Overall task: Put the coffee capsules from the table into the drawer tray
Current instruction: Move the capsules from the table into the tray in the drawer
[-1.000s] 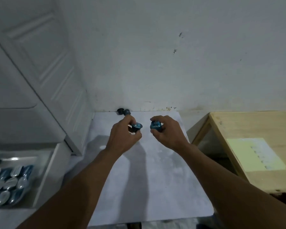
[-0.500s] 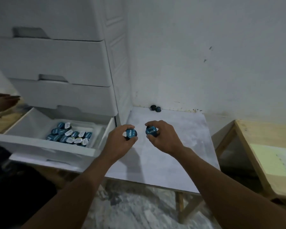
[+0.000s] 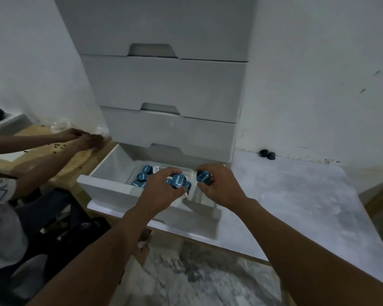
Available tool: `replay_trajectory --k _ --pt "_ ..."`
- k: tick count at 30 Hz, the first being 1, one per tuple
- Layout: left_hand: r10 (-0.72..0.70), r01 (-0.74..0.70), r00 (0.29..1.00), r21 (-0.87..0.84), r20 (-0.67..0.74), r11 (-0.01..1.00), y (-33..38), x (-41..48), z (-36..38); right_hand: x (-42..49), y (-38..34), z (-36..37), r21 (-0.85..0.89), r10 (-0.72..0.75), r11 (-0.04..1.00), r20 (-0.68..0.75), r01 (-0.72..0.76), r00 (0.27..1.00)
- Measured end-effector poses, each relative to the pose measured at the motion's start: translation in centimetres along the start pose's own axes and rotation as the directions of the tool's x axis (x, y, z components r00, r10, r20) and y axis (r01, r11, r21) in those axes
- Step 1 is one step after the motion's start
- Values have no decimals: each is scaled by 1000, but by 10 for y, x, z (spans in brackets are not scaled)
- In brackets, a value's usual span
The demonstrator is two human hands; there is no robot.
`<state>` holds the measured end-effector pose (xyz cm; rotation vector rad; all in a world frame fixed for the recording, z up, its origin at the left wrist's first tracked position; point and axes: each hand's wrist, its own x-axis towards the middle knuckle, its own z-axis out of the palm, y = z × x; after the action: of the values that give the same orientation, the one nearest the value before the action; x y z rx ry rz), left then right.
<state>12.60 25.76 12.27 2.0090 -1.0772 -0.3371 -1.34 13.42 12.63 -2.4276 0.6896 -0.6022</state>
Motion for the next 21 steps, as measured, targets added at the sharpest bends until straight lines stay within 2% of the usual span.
replay_trajectory --k 6,13,17,21 --pt "13 -14 995 10 102 1000 -55 43 -47 33 -31 57 32 164 986 -25 -163 986" --pt "31 -43 978 56 207 997 -91 90 -53 68 -28 91 -32 242 970 2 -241 970" --pt "-36 21 975 70 221 997 -107 120 -51 100 -7 107 -81 251 966 39 -247 967" --pt "-59 18 968 165 243 986 -125 145 -49 124 9 128 -70 293 955 103 -287 950"
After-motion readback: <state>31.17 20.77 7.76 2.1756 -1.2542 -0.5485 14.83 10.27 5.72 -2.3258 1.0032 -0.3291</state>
